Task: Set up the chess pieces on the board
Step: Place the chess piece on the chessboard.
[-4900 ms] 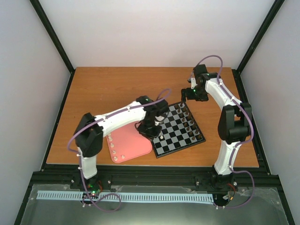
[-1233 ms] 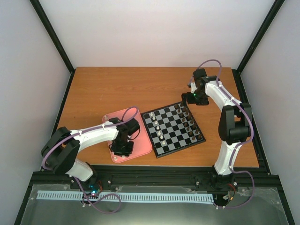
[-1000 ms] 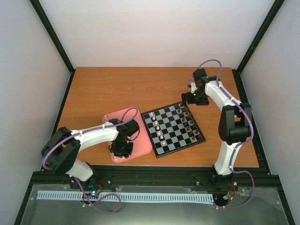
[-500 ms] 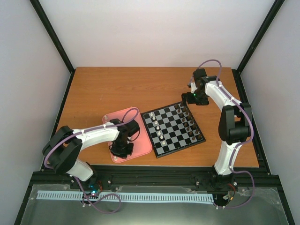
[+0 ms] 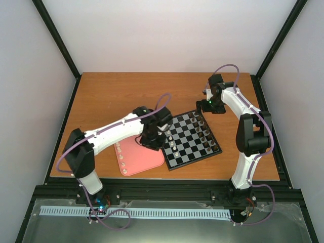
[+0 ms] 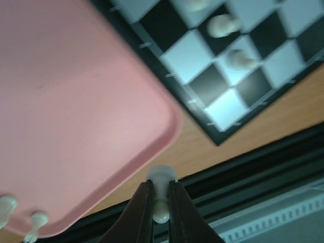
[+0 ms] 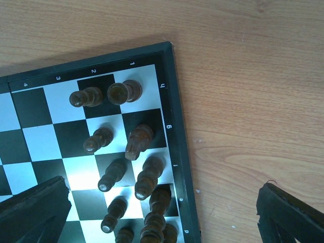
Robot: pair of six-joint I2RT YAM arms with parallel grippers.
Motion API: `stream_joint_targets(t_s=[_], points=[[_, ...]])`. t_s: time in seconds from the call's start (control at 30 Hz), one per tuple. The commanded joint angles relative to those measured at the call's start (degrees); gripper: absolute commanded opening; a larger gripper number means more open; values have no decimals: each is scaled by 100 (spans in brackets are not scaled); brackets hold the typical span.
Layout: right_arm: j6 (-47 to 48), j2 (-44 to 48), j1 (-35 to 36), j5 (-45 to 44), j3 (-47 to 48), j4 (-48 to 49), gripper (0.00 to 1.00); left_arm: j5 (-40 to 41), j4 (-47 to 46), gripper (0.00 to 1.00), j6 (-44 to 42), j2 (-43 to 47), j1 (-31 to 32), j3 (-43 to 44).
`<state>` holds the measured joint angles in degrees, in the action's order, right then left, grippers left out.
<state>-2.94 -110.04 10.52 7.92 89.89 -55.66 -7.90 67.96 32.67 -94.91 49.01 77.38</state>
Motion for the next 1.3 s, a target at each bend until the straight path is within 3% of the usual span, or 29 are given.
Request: stream_joint_targets(t_s=[0.0, 0.3, 0.7, 1.27], points=[[30, 103, -15, -104, 55, 36, 100, -299, 525, 1, -420, -658, 475, 973], [57, 150, -16, -180, 4, 38, 100, -482, 791, 1, -841, -1897, 1171, 2278], [57, 98, -15, -84, -13, 99, 100, -417, 284, 3, -924, -2700, 1199, 2412], [57, 67, -15, -98, -32, 117, 100, -170, 60, 3, -984, -3106, 1203, 2612]])
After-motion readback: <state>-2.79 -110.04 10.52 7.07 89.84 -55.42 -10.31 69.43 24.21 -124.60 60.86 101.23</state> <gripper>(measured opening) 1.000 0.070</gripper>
